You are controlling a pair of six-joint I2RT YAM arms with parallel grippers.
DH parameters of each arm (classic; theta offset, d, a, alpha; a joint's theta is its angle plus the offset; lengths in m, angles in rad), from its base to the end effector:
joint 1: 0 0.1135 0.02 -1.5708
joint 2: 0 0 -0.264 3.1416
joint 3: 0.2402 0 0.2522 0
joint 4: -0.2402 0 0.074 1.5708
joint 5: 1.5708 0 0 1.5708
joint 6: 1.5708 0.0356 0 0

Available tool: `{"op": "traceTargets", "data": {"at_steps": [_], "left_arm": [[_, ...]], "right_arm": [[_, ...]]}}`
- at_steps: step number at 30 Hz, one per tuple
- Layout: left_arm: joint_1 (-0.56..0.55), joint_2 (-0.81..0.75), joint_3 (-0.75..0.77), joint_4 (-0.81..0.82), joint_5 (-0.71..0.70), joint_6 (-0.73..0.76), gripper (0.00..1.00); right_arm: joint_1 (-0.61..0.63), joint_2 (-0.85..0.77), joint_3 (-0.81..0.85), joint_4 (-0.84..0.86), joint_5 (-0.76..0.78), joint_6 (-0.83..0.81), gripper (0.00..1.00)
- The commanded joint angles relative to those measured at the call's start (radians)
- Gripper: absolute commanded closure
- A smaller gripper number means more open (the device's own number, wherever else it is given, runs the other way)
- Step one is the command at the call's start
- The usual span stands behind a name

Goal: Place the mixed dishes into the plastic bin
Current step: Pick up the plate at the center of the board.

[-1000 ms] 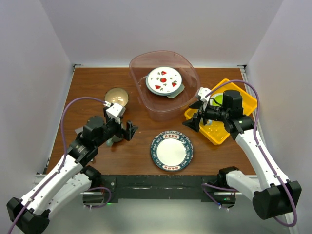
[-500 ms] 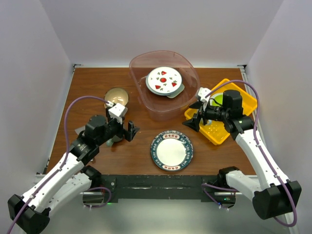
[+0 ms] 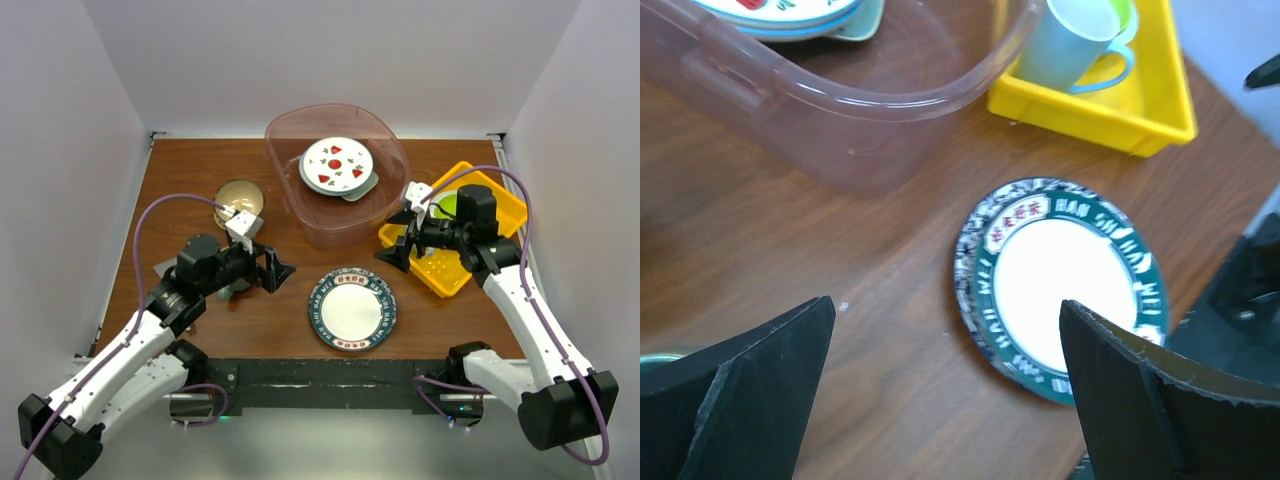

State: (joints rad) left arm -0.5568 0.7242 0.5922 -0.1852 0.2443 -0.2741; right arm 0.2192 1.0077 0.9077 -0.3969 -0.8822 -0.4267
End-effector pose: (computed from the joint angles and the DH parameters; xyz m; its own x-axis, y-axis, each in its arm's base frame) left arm 0.1450 -0.1004 0.2818 -0.4465 -0.0314 -0.8942 0.6098 0.7207 -0.3298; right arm 0.2026 0.0733 0.3259 -0.0922 -0.2900 -0.9526 -0.9215 0.3874 -0.0287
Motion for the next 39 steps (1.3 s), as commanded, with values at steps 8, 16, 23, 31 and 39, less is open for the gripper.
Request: {"op": "traceTargets", "data": {"at_steps": [8, 16, 23, 31, 39], "left_arm": [[-0.228, 0.122, 0.04, -0.054, -0.196, -0.244, 0.0], [-0.386, 0.338, 0.11, -0.099, -0.367, -0.316, 0.1], [-0.456, 0.55, 0.199, -0.128, -0.45, -0.323, 0.27], [-0.489, 0.662, 0.241, -0.108, -0.459, -0.32, 0.55], [-0.489, 0.739, 0.262, -0.114, -0.464, -0.312, 0.58]], "right_arm": [[-0.004, -0.011, -0.012, -0.003, -0.048, -0.067, 0.02], [-0.004, -0.007, -0.015, 0.0, -0.035, -0.067, 0.02], [-0.006, -0.007, -0.016, 0.001, -0.032, -0.069, 0.02], [-0.006, -0.006, -0.018, 0.003, -0.027, -0.069, 0.02], [-0.006, -0.007, -0.016, 0.001, -0.029, -0.069, 0.02]]}}
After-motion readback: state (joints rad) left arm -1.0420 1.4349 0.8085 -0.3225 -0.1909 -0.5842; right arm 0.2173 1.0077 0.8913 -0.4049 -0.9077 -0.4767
